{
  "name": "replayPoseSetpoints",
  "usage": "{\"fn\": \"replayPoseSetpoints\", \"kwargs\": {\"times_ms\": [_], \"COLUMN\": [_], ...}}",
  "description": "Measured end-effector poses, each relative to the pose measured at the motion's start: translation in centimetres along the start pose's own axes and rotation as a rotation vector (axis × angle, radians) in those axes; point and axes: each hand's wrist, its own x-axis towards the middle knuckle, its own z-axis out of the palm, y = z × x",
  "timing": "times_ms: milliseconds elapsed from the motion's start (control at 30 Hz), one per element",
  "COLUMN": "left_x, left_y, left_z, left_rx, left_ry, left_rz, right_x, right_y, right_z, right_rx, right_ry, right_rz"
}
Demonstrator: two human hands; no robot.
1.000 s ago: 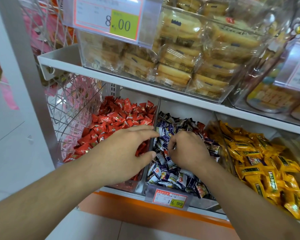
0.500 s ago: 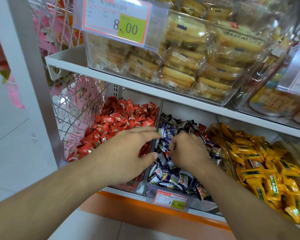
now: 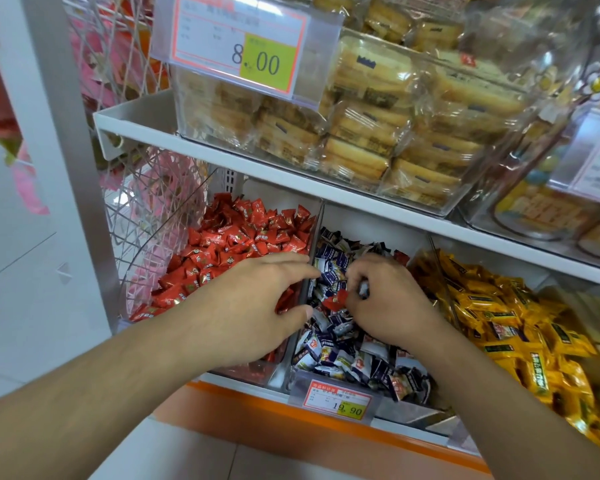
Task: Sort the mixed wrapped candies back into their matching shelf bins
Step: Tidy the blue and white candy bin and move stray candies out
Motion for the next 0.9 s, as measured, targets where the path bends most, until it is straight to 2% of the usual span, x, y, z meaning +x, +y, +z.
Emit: {"fn": "replayPoseSetpoints", "kwargs": {"times_ms": [200,333,400,467,533,633,733,900], "left_x": [0.0,0.1,0.0,-0.2,-0.4,-0.6,-0.3,0.1], "left_y": [0.8,1.6,0.9,-0.2,-1.0,-0.4,0.7,0.6], "left_z": [-0.2,-1.1,-1.6,-2.0,-2.1,-1.6,-0.4,0.6], "left_rx": [-0.054,-0.225,-0.199,-0.076,0.057,0.060,0.010,0.007], "left_ry": [0.109,0.220,0.314,0.343,0.300,0.216,0.111,0.061], "left_rz": [-0.008,-0.043,-0.110,-0.213,-0.261,-0.160,-0.048,-0.032], "right_x": [-1.8,-2.5,-2.1,-1.6,-1.4,-1.4,-0.6,0.7], "right_y": [-2.0,-4.8,-4.7,-3.5,-2.1,-1.0,-0.3,0.0], "right_z": [-3.8,-4.6,-4.3,-3.4,-2.1,0.2,2.2,3.0], "right_rx": [0.331,0.637,0.686,0.645,0.456,0.192,0.018,-0.025], "right_ry": [0.065,-0.007,0.000,0.034,0.017,-0.114,-0.166,-0.178], "right_rz": [0.088,0.006,-0.002,0.005,-0.005,-0.030,-0.060,-0.029]}}
